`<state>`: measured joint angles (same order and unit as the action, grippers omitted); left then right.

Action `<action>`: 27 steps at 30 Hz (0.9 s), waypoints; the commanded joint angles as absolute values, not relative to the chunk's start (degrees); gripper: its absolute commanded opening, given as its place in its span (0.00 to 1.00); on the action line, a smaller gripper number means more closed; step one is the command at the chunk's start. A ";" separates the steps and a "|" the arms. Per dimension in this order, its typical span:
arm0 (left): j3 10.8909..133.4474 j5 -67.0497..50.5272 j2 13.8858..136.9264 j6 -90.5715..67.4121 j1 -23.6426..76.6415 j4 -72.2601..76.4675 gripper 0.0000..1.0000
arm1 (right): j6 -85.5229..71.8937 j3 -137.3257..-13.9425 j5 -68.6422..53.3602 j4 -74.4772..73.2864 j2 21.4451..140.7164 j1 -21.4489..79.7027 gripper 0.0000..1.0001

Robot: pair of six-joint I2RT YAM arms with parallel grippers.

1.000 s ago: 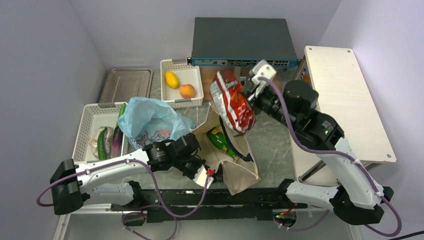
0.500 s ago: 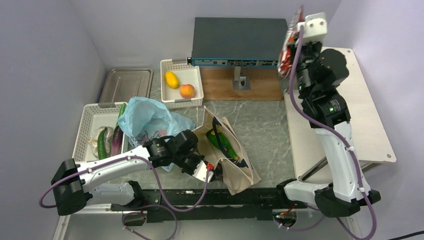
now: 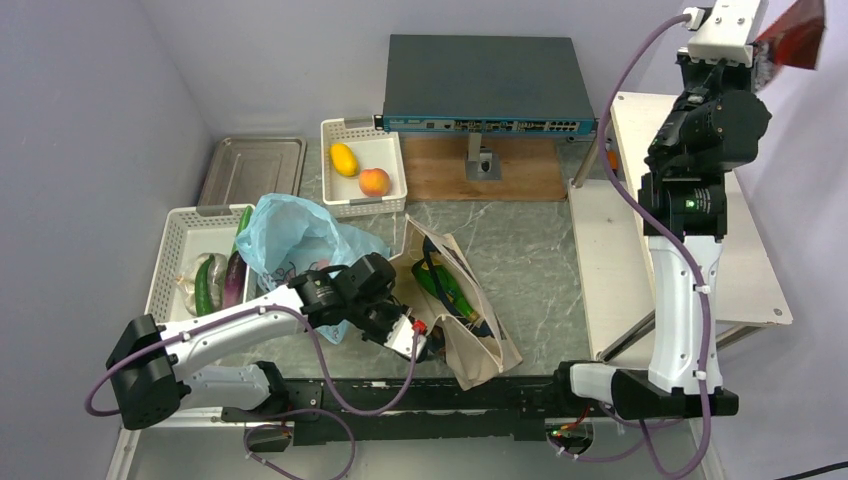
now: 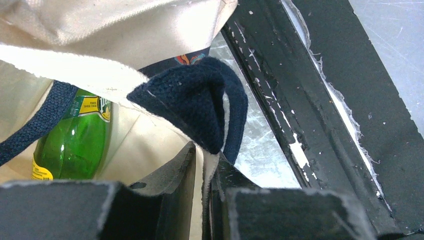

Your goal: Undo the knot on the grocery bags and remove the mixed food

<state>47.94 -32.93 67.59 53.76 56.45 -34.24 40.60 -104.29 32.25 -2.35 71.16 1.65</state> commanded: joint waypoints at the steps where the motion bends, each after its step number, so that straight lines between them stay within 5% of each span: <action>1: 51.32 -34.42 69.00 55.03 55.17 -34.10 0.20 | 53.65 -100.48 35.56 3.47 71.11 -2.61 0.00; 5: 52.31 -34.82 69.71 55.99 54.35 -34.66 0.20 | 55.13 -96.85 36.34 -4.18 72.84 -3.37 0.00; 9: 53.12 -35.12 70.48 56.79 53.76 -35.21 0.20 | 65.02 -84.83 35.86 4.40 73.67 -3.54 0.00; 18: 52.84 -34.83 70.47 55.64 53.22 -34.94 0.20 | 61.61 -86.81 31.57 1.65 83.03 -4.88 0.00; 23: 53.31 -33.69 69.96 54.19 53.01 -33.79 0.20 | 50.39 -95.95 27.46 -11.15 84.88 -4.22 0.64; 27: 54.50 -33.76 69.11 52.74 52.94 -31.96 0.19 | 38.19 -103.45 17.72 -26.26 83.02 -0.81 0.85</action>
<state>51.55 -34.52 70.24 54.06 53.52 -35.88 51.81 -95.04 27.24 -12.71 86.37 -3.57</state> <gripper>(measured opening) 0.198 0.793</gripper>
